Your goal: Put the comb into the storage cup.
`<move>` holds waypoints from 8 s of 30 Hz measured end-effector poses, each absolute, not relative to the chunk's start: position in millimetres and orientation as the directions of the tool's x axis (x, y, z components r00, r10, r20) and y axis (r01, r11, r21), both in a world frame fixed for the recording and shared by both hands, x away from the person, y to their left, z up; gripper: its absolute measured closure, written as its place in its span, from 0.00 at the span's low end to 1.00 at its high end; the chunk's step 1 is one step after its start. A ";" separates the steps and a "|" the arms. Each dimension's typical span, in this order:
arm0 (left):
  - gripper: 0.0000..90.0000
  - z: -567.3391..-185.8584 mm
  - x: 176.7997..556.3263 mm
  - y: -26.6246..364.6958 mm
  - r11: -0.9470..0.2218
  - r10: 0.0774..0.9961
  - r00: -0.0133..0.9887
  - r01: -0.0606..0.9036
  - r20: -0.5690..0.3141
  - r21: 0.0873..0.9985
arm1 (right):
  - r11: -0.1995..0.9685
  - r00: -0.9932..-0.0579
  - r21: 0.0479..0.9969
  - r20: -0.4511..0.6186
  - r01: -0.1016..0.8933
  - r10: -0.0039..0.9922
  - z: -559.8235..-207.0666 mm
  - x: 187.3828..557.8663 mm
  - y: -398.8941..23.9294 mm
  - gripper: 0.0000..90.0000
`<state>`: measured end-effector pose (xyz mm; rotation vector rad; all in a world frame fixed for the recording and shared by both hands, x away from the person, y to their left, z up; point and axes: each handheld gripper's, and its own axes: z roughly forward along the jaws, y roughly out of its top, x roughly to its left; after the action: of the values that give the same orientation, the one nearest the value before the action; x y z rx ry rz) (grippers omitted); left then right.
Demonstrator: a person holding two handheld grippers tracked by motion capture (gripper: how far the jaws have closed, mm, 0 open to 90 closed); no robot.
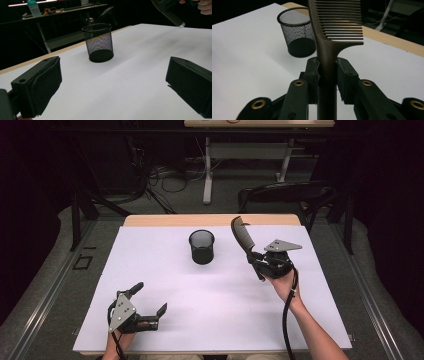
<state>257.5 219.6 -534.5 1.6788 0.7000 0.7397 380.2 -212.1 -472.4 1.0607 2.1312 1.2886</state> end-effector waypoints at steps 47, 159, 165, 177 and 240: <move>0.00 -535.4 260.2 217.2 -0.208 0.768 0.630 0.078 0.113 0.975 | 0.257 -0.642 0.925 -0.018 0.281 0.766 -448.1 379.3 -189.5 0.81; 0.00 -534.7 259.2 217.5 -0.207 0.769 0.629 0.069 0.119 0.976 | 0.185 -0.675 0.959 0.009 0.215 0.738 -419.9 439.5 -134.7 0.81; 0.00 -534.7 259.3 217.2 -0.209 0.767 0.630 0.068 0.120 0.976 | 0.173 -0.675 0.961 0.017 0.213 0.738 -419.5 441.8 -132.3 0.81; 0.01 -534.8 259.4 217.2 -0.208 0.769 0.628 0.069 0.119 0.976 | 0.161 -0.676 0.966 0.020 0.203 0.736 -423.6 447.7 -127.3 0.81; 0.01 -534.3 258.9 217.8 -0.200 0.772 0.625 0.066 0.116 0.978 | 0.062 -0.703 0.993 0.030 0.105 0.710 -429.0 468.6 -96.3 0.81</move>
<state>258.9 217.8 -534.3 1.6676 0.6987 0.7448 468.6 -96.3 -429.0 0.8104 1.8728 1.6842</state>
